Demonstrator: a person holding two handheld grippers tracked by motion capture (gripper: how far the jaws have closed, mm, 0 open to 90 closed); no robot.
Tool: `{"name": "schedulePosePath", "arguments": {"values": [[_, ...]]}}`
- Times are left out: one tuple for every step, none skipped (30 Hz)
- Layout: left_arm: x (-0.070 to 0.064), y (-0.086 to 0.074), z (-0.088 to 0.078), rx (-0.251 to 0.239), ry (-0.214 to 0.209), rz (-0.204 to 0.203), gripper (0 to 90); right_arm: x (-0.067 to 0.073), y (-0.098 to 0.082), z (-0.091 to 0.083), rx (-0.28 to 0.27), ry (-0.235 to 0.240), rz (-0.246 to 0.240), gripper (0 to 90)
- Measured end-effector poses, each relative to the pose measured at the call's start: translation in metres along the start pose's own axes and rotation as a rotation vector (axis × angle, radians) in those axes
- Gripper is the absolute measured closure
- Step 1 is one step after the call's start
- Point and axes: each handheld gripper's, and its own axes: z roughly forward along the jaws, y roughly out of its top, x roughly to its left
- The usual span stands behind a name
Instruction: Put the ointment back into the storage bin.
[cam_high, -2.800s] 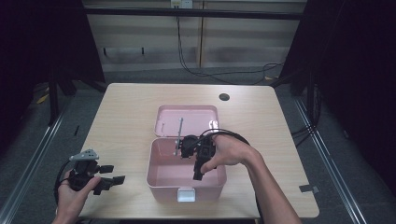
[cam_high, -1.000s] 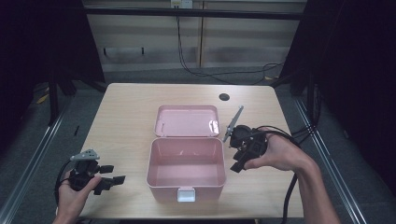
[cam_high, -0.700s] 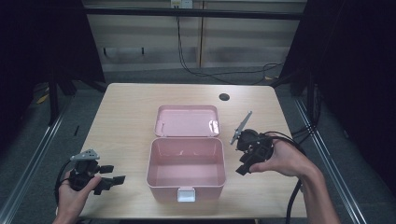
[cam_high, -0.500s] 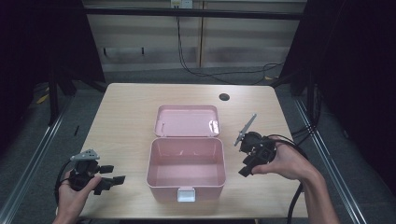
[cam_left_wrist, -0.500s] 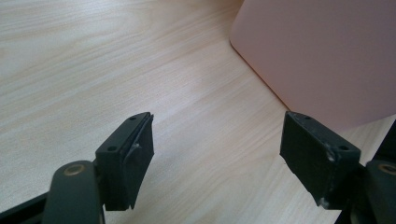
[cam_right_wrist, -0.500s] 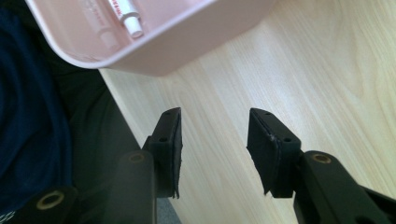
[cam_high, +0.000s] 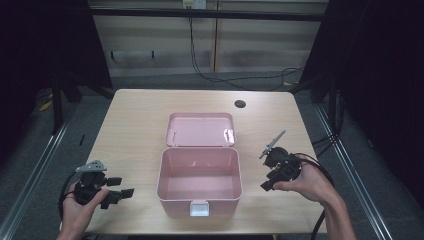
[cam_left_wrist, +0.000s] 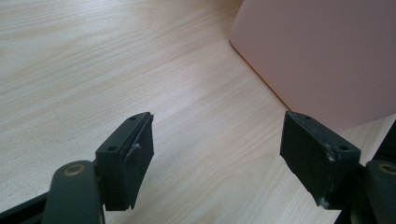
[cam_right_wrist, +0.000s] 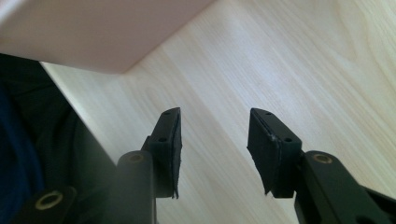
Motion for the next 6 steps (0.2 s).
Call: {"name": "schedulePosePath", "arguments": {"values": [[0.0,0.0,0.0,0.004,0.001,0.004,25.7,-0.001,-0.001,0.002,-0.003,-0.006,0.005,55.3],[0.0,0.0,0.0,0.004,0.0,0.003,25.7,-0.003,-0.003,0.004,-0.011,-0.008,0.013,55.0],[0.0,0.0,0.0,0.001,0.001,0.001,25.7,-0.005,-0.004,0.006,-0.018,-0.008,0.021,54.9],[0.0,0.0,0.0,-0.003,0.0,0.0,25.7,-0.005,-0.005,0.007,-0.024,-0.011,0.031,54.5],[0.001,0.0,-0.001,-0.002,0.0,0.001,25.7,-0.007,-0.006,0.01,-0.028,-0.006,0.043,53.8],[0.001,0.0,-0.001,-0.002,0.003,0.001,25.7,-0.009,-0.007,0.014,-0.032,-0.012,0.058,53.7]]}}
